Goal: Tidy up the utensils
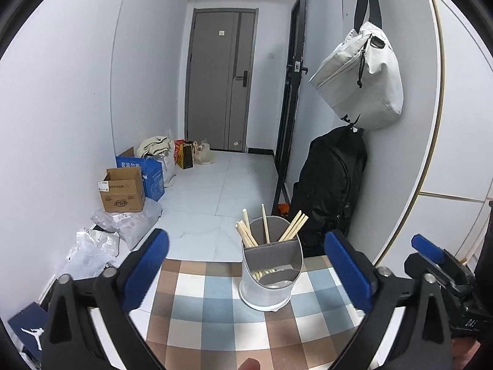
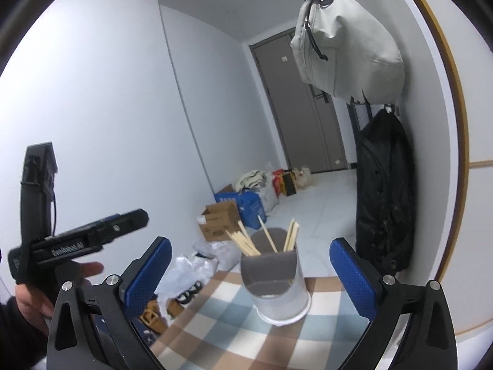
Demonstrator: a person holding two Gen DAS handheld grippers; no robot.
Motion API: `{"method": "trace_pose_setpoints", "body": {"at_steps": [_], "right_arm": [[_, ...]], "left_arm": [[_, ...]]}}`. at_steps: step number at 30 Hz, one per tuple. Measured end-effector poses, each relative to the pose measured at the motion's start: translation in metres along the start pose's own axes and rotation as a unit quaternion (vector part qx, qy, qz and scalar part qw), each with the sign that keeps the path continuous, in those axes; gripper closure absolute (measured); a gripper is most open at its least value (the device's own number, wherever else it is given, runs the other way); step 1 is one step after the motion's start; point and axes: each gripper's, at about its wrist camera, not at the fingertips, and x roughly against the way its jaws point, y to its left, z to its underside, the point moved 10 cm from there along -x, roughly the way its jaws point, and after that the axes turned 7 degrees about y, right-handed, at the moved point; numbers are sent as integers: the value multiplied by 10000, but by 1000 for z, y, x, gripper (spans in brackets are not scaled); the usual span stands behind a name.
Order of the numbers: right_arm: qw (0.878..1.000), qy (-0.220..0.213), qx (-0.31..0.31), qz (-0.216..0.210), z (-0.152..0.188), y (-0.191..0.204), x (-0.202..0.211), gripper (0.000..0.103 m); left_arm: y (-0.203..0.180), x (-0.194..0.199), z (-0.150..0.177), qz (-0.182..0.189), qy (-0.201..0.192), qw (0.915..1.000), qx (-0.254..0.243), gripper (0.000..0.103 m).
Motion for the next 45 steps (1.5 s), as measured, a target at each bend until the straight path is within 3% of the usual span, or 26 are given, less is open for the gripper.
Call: {"method": "trace_pose_setpoints", "body": {"at_steps": [7,22,45], "right_arm": [[9994,-109,169,272,26,-3,7,0],[9984,-78,368,415,62,-5,0,0],[9989,-162,335,273,63,2,2,0]], "left_arm": [[8,-3,23,-203,-168,9996,66,1],[24,-25,67,-530,-68,9986,-29,1],[11,-19,69,-540,-174,9982,-195,1]]}}
